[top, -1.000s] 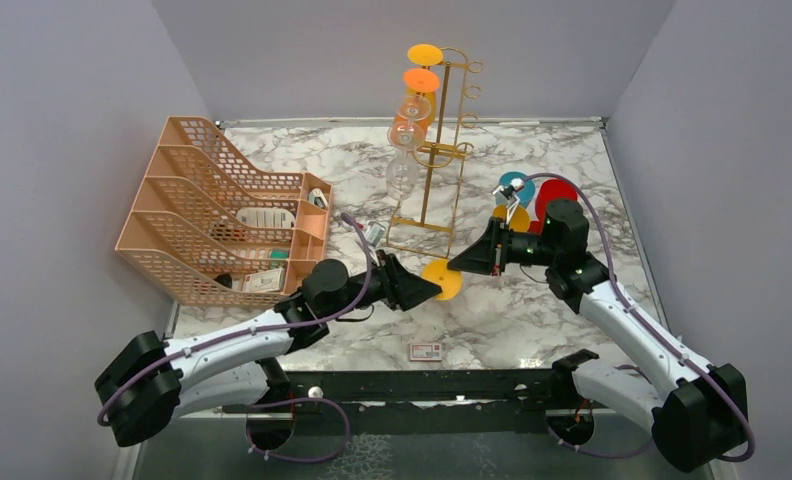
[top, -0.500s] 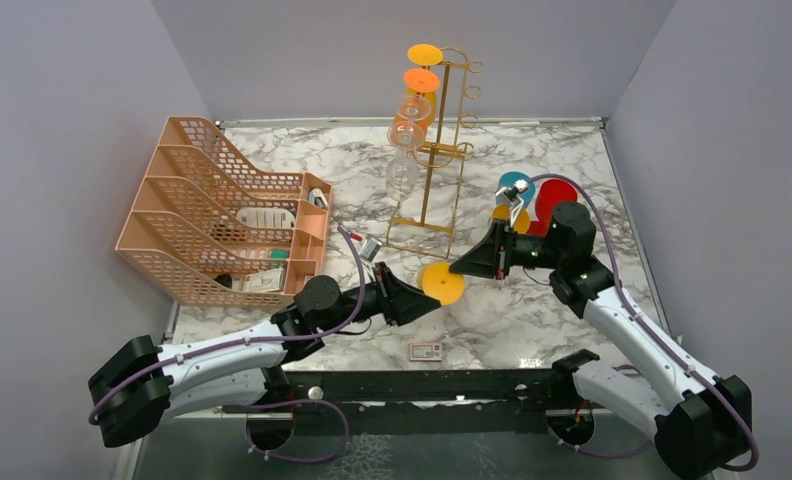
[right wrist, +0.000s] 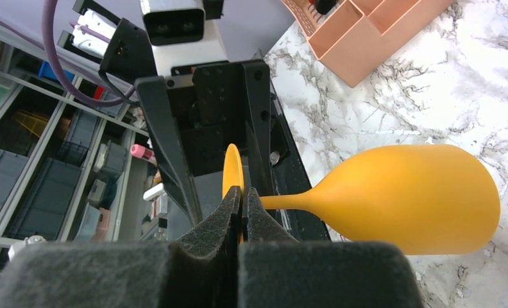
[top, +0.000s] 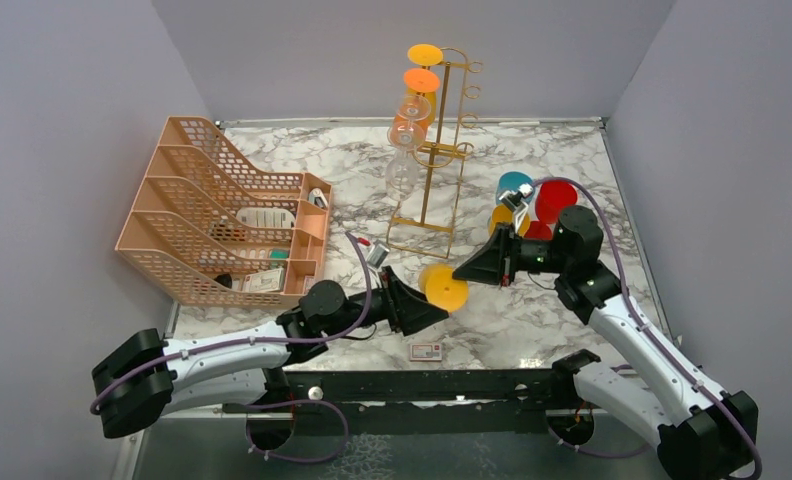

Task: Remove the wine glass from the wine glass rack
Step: Place the wine glass at the center of the board.

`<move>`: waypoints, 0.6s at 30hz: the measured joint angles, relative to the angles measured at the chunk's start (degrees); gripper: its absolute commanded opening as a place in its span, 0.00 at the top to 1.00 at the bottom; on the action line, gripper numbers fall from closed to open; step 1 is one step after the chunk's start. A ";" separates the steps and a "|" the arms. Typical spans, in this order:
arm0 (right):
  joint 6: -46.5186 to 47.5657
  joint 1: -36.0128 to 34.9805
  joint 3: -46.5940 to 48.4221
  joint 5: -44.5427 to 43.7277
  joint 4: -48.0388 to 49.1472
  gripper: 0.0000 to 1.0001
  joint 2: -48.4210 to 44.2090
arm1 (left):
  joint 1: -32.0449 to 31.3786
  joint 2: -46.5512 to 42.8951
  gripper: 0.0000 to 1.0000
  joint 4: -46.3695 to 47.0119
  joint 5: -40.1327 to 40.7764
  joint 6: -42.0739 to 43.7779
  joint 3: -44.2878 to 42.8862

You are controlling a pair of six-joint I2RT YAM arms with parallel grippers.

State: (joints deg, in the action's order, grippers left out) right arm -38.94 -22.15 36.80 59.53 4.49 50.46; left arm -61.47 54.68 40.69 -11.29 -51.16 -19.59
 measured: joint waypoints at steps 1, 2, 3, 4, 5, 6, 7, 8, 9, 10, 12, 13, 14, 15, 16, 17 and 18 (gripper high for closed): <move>0.00 0.00 0.00 0.07 0.02 0.99 -0.15 | -0.48 0.85 0.53 0.09 0.07 0.11 -0.31; 0.00 0.00 0.00 0.15 0.02 0.99 -0.24 | -0.94 1.81 0.59 0.17 0.13 0.15 -0.66; -0.02 0.00 0.02 0.28 0.02 0.99 -0.28 | -1.36 2.73 0.64 0.28 0.26 0.31 -0.98; 0.00 0.00 0.09 0.42 -0.07 0.99 -0.28 | -1.79 3.63 0.67 0.33 0.42 0.37 -1.36; 0.04 0.00 0.13 0.50 -0.28 0.99 -0.28 | -2.23 4.44 0.67 0.44 0.68 0.55 -1.68; 0.22 0.02 0.22 0.57 -0.70 0.99 -0.28 | -2.58 4.96 0.67 0.50 1.05 0.57 -1.86; 0.61 0.02 0.28 0.59 -1.07 0.99 -0.28 | -2.82 5.14 0.68 0.61 1.60 0.66 -1.90; 1.07 0.02 0.33 0.61 -1.46 0.99 -0.26 | -2.93 5.14 0.67 0.68 1.84 0.68 -1.90; 1.51 0.02 0.33 0.63 -1.75 0.99 -0.26 | -3.13 5.05 0.65 0.83 2.23 0.74 -1.90; 2.08 0.02 0.33 0.66 -2.14 0.99 -0.26 | -3.23 4.94 0.62 0.85 2.73 0.83 -1.90; 3.04 0.02 0.33 1.09 -3.04 0.99 -0.26 | -3.26 4.68 0.62 0.96 3.52 1.07 -1.90; 3.34 0.02 0.33 1.46 -3.39 0.99 -0.26 | -3.26 4.57 0.65 1.14 3.98 1.14 -1.90; 3.58 0.02 0.33 1.79 -3.63 0.99 -0.24 | -3.26 4.52 0.68 1.33 4.33 1.18 -1.90; 3.85 0.02 0.33 2.12 -3.76 0.99 -0.24 | -3.23 4.52 0.70 1.44 4.61 1.16 -1.90; 4.09 0.02 0.33 2.47 -3.78 0.99 -0.20 | -3.21 4.55 0.75 1.51 4.92 1.11 -1.90; 4.35 0.02 0.33 2.82 -3.76 0.99 -0.11 | -3.21 4.57 0.82 1.60 4.98 1.14 -1.90; 4.57 0.02 0.33 3.04 -3.78 0.99 -0.07 | -3.21 4.66 0.88 1.73 5.14 0.98 -1.90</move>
State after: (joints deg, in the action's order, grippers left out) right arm -34.37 -22.13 37.12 62.57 0.71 50.39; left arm -64.69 59.33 42.41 -6.15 -50.17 -21.50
